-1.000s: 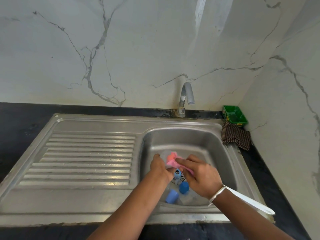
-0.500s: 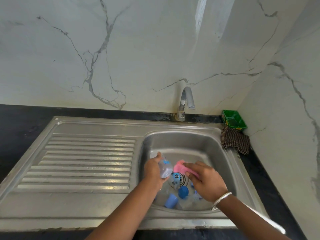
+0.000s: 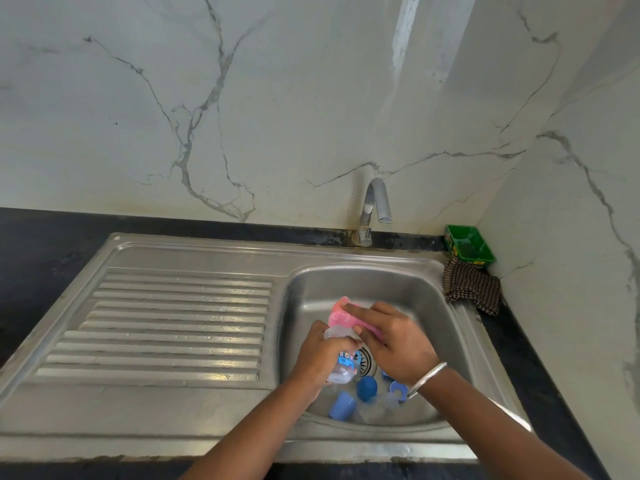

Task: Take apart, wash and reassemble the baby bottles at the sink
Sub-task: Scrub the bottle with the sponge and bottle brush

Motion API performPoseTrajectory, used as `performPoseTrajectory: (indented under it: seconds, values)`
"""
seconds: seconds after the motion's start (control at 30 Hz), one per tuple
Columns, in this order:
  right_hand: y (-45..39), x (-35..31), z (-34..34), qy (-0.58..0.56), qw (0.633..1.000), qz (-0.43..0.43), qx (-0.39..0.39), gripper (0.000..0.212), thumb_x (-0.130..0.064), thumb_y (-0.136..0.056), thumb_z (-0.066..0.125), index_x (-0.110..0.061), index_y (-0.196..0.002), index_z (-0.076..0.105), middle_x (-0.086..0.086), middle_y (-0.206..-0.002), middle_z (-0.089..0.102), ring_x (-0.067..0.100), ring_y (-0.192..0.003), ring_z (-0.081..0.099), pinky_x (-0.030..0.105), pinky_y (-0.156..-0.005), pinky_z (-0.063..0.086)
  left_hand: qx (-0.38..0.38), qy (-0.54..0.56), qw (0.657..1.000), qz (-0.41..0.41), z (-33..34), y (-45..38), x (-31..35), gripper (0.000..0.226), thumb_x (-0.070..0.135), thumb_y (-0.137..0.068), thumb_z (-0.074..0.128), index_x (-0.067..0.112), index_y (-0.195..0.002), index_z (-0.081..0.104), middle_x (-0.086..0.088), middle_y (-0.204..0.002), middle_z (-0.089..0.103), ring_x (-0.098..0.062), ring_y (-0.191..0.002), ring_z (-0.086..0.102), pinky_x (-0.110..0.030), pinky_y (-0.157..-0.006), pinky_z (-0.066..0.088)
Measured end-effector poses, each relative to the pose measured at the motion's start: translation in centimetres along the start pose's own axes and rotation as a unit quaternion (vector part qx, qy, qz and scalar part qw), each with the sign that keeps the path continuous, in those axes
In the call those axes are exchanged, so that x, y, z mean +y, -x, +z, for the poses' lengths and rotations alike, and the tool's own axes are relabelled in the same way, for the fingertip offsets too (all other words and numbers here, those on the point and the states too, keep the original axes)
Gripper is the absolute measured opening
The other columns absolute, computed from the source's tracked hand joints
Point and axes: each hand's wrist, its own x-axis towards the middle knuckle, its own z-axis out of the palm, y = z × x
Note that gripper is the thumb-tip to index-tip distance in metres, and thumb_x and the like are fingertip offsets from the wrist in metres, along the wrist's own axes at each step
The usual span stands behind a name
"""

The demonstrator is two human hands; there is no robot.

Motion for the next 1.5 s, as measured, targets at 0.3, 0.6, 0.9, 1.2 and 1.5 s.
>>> performPoseTrajectory:
  seconds: [0.3,0.6,0.9,1.2,1.5]
  values:
    - [1.1,1.0,-1.5,-0.037,0.997,-0.062,0.017,0.040,-0.030,-0.097,0.053,-0.042,-0.135,0.053,-0.016,-0.099,0.052,0.003,-0.076,0.056,0.032,-0.064,0.052,-0.126,0.105,0.986,-0.012,-0.1,1.3,1.0,0.057,0.013,-0.061,0.072,-0.005,-0.113,0.059,-0.020,-0.092,0.064,-0.032,-0.077,0.064,-0.043,-0.068,0.057]
    - [2.7,2.1,-1.1,-0.050,0.997,-0.057,0.033,0.037,-0.034,-0.097,0.052,-0.039,-0.134,0.056,-0.014,-0.097,0.051,0.008,-0.073,0.056,0.036,-0.063,0.053,-0.110,0.107,0.987,-0.046,-0.8,0.7,-0.2,0.058,0.032,-0.063,0.072,0.010,-0.116,0.066,-0.015,-0.099,0.069,-0.030,-0.091,0.069,-0.055,-0.075,0.057]
    - [1.2,0.8,-1.2,-0.054,0.996,-0.063,0.036,0.037,-0.039,-0.098,0.047,-0.041,-0.135,0.053,-0.013,-0.102,0.054,0.012,-0.081,0.062,0.038,-0.064,0.054,-0.136,0.138,0.980,0.049,0.2,1.6,1.1,0.029,0.025,-0.060,0.078,0.012,-0.084,0.068,-0.014,-0.078,0.054,-0.027,-0.064,0.055,-0.030,-0.053,0.047]
    - [2.4,2.1,-1.5,-0.076,0.993,-0.077,0.054,0.038,-0.028,-0.097,0.057,-0.036,-0.134,0.057,-0.009,-0.100,0.055,0.014,-0.075,0.059,0.036,-0.067,0.052,-0.121,0.160,0.979,-0.024,-0.6,1.0,0.7,0.027,0.021,-0.061,0.074,0.017,-0.089,0.075,-0.013,-0.098,0.071,-0.029,-0.088,0.071,-0.054,-0.074,0.055]
    - [0.9,0.5,-1.3,-0.004,0.997,-0.063,0.042,0.039,-0.046,-0.099,0.041,-0.047,-0.138,0.047,-0.016,-0.099,0.052,0.011,-0.076,0.060,0.036,-0.057,0.052,-0.103,0.088,0.991,-0.019,0.0,1.7,1.1,0.038,0.034,-0.060,0.078,0.016,-0.093,0.075,-0.010,-0.087,0.069,-0.021,-0.071,0.068,-0.037,-0.060,0.056]
